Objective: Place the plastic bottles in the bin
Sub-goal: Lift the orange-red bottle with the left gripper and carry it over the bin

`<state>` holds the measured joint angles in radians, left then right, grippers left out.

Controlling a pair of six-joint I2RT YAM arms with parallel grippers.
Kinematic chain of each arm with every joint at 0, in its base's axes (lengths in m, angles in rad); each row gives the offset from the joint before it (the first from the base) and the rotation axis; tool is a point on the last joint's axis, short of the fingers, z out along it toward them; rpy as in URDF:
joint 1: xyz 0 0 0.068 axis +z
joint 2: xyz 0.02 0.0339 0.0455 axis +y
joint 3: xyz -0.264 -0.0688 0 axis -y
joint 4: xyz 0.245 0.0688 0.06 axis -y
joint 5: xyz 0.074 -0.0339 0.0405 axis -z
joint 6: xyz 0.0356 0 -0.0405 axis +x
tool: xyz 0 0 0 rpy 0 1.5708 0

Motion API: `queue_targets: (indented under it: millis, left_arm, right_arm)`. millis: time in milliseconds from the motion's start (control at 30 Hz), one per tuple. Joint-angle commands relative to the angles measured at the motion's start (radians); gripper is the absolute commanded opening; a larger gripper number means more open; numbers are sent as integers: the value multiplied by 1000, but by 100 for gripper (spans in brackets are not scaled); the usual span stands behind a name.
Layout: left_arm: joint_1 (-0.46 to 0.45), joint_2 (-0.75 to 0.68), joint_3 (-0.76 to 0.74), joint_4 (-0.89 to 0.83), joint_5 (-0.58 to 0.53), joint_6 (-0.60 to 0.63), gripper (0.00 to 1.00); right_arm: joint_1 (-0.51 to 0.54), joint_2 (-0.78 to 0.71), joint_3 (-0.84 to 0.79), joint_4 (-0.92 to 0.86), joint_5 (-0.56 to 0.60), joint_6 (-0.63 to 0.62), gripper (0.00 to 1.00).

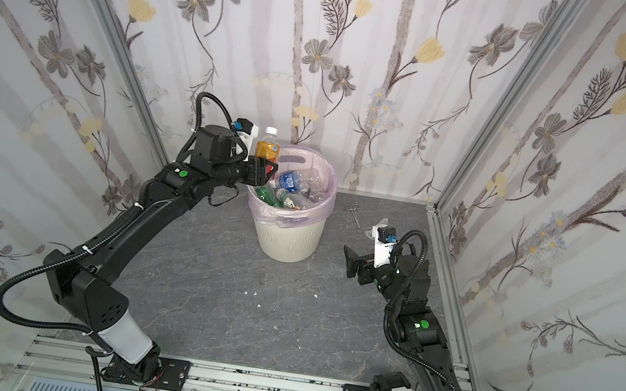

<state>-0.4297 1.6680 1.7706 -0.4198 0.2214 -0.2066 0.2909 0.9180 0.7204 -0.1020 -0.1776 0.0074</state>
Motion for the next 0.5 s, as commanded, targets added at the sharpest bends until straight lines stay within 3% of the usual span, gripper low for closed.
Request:
queue_targets:
  millis: [0, 467]
  left_arm:
    - [1, 37, 23, 14, 11, 29, 59]
    - [3, 58, 12, -10, -68, 61, 80]
  right_arm:
    - [0, -11, -4, -5, -7, 6, 97]
    - [1, -11, -4, -12, -7, 6, 97]
